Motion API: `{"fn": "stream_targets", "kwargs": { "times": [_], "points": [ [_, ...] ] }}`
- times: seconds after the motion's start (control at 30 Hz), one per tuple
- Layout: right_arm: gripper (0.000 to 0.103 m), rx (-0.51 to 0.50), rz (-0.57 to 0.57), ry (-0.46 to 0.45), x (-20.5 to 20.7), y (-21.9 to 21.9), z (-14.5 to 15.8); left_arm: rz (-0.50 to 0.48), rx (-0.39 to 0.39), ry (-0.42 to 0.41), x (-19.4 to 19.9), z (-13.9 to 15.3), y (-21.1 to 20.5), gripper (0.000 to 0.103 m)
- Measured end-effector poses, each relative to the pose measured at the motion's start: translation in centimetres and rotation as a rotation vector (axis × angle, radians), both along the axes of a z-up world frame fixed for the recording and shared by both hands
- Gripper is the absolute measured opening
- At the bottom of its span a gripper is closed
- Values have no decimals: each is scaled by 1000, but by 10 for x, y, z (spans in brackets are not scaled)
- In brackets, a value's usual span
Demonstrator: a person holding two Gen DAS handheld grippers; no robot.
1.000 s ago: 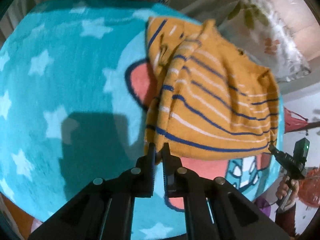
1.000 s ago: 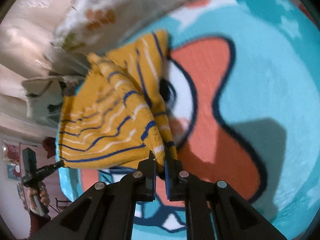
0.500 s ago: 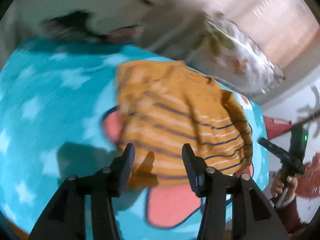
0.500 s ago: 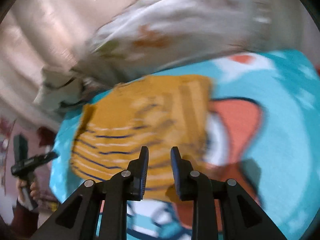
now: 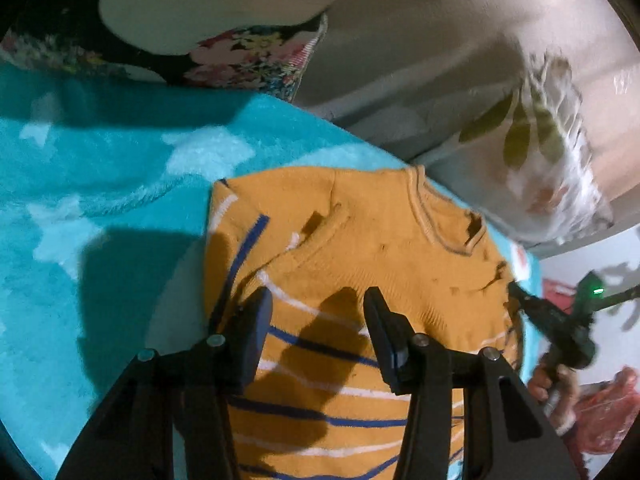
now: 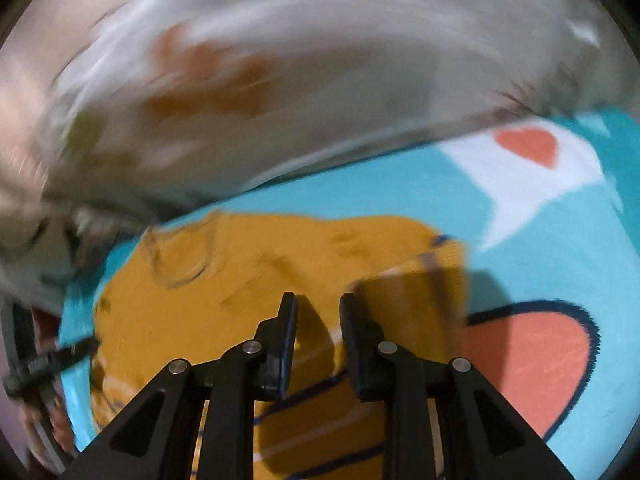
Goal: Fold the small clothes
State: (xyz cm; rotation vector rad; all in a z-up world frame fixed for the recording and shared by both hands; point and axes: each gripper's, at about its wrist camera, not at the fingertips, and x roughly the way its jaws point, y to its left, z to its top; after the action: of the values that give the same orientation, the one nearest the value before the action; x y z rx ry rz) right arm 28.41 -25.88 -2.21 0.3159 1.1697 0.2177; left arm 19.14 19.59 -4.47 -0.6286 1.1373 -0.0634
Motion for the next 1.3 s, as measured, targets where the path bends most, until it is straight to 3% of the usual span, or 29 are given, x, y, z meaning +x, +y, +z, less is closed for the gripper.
{"fn": "stream_targets", "kwargs": {
  "times": [0.17,0.27,0.37,0.5,0.73,0.93,1.13,1.3],
  "points": [
    [20,148,-124,47,6,-45,-18,65,-185,-5,-2,-10,22,47],
    [21,107,-107,37,11,-42,-13,110,-244,-8,-5,-10,31,47],
    [22,50,-91,13,13,-37,-1,184,-202,7,-13,-4,42,58],
    [35,24,-111,-34,5,-49,22,244,-164,19,-34,7,56,58],
    [41,29,-154,-86,-31,-85,54,215,111,36,-83,45,22,61],
    [46,20,-94,-126,-83,-85,75,194,334,39,-126,65,-37,61],
    [49,-36,15,-138,-143,-55,77,176,474,4,-160,85,-105,63],
    [52,-26,25,-116,-183,-47,71,126,576,-23,-182,92,-161,67]
  ]
}}
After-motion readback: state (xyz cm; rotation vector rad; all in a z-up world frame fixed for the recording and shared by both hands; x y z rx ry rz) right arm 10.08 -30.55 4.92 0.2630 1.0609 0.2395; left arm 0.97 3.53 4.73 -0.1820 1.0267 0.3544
